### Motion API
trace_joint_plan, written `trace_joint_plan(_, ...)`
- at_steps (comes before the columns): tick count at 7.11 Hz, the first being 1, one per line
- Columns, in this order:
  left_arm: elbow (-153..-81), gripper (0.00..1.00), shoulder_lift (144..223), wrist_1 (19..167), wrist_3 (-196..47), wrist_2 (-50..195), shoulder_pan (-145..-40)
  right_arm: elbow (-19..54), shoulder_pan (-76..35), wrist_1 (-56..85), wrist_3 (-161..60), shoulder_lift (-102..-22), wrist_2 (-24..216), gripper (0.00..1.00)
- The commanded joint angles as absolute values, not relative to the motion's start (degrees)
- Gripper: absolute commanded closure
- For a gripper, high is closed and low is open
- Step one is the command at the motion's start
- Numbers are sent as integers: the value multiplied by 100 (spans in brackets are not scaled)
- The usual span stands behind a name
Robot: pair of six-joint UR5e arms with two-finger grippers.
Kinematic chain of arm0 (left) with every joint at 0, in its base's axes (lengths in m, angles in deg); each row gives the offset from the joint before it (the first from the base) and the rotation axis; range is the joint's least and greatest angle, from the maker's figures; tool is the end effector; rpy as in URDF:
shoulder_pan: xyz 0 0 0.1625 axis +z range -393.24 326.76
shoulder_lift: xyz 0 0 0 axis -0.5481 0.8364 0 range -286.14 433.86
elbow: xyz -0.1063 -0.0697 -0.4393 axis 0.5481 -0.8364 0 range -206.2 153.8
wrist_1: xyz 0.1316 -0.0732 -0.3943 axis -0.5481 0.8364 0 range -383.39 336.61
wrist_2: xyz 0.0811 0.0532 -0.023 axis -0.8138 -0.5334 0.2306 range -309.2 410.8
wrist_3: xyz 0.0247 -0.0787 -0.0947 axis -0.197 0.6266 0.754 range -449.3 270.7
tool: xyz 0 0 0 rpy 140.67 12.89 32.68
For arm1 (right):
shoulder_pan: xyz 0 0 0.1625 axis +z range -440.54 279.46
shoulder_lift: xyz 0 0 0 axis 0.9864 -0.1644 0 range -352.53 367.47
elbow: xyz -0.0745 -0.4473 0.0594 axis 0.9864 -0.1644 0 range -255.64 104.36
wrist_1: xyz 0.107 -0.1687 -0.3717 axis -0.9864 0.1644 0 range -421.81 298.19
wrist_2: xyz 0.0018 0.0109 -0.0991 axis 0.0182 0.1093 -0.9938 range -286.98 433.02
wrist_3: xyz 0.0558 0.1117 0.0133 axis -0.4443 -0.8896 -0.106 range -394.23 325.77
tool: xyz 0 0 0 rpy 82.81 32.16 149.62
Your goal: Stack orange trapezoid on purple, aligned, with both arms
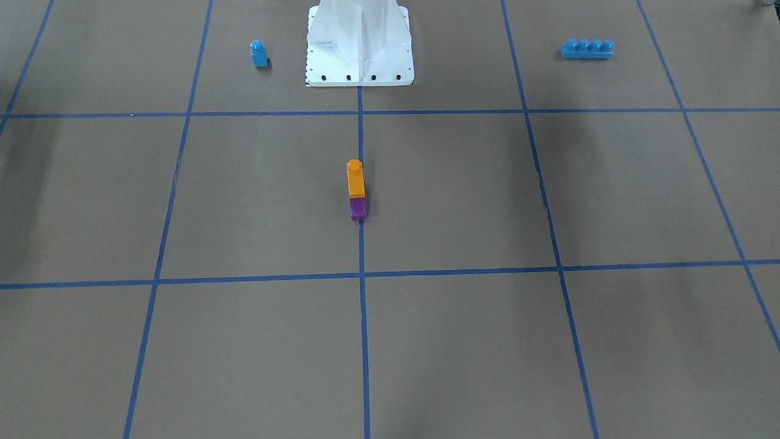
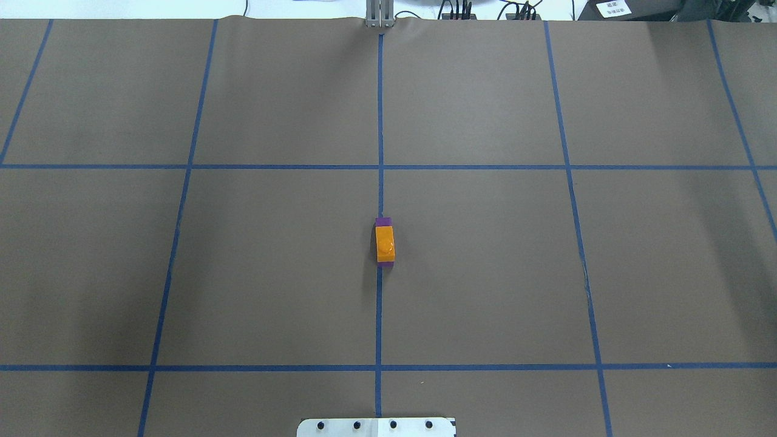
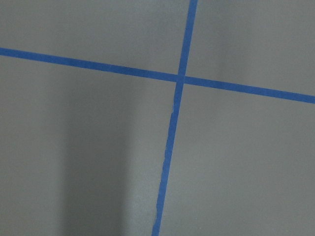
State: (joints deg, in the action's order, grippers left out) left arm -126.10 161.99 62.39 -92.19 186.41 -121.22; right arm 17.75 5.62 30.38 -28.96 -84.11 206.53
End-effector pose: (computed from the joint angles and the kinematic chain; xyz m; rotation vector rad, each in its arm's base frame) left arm -0.0264 -0.4881 0.6447 0.0691 0.7957 0.1077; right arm 0.0141 -0.4888 0.6987 0.0032 -0.7601 -0.1488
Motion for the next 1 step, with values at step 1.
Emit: trace_joint_plan(1, -12604, 0, 16201, 6239, -9220, 18641, -12122, 1778, 559, 3038, -2896, -8411, 20653, 0)
